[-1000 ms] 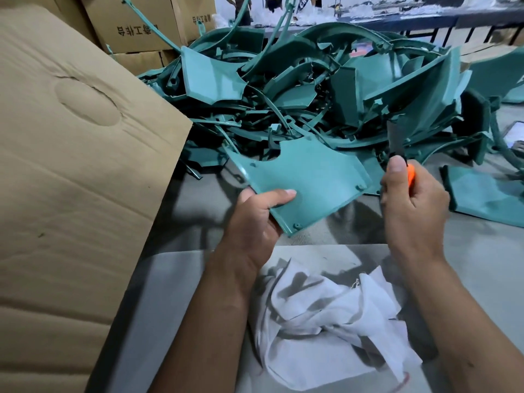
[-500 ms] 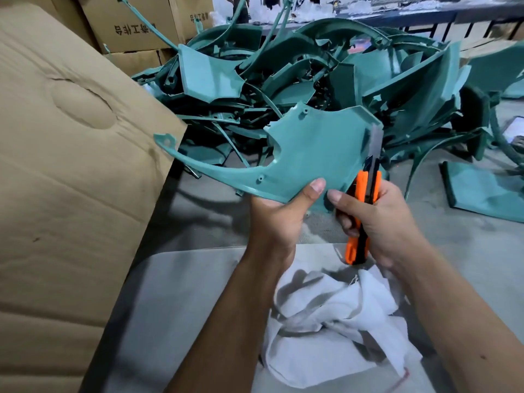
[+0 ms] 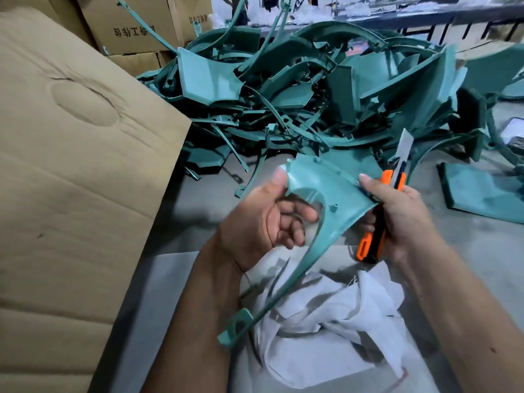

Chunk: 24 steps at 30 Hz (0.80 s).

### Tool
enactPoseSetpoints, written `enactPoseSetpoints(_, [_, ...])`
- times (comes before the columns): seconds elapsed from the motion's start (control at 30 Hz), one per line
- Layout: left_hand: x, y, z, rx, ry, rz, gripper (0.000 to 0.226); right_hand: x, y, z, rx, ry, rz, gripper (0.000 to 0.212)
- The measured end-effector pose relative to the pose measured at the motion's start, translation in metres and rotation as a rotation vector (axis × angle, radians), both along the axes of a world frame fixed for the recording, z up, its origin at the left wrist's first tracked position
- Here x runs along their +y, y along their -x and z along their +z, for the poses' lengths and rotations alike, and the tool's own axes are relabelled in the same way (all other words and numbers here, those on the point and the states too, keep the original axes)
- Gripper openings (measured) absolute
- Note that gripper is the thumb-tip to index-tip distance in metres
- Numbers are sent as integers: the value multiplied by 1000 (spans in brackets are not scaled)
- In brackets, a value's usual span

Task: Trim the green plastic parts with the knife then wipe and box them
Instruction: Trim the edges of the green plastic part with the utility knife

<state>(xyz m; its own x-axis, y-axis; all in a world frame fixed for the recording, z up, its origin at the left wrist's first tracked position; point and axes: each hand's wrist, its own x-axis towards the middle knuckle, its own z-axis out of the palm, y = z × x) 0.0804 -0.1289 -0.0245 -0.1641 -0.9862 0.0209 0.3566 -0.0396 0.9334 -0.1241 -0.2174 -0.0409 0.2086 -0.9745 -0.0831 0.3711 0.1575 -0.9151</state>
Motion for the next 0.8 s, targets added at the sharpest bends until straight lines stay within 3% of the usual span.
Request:
enactPoseSetpoints(0.07, [1,9,-2,-75,9,24,54,1,0,0,30,37,-43,33])
enactPoseSetpoints(0.17, [-2,18,-4,-47,-23,125,68,3,-5,2,44,74,-76,33])
enactPoseSetpoints(0.23, [-4,20,-4,-23,16,180,43,1,-7,4,32,30,-107,41])
enactPoseSetpoints(0.33, [-6,19,-4,89,-2,310,52,-2,-5,7,62,13,-98,48])
enactPoseSetpoints(0.4, [-7,18,-5,151,-4,371,41,0,-5,5,102,50,-85,47])
enactPoseSetpoints(0.5, [-8,20,-3,198,-28,390,32,1,-7,0,287,181,-142,44])
enactPoseSetpoints(0.67, [-9,24,-3,310,-8,384,23,-3,-8,-7,779,528,-238,42])
enactPoseSetpoints(0.8, [-9,25,-5,306,29,330,28,-2,-12,-12,956,653,-290,41])
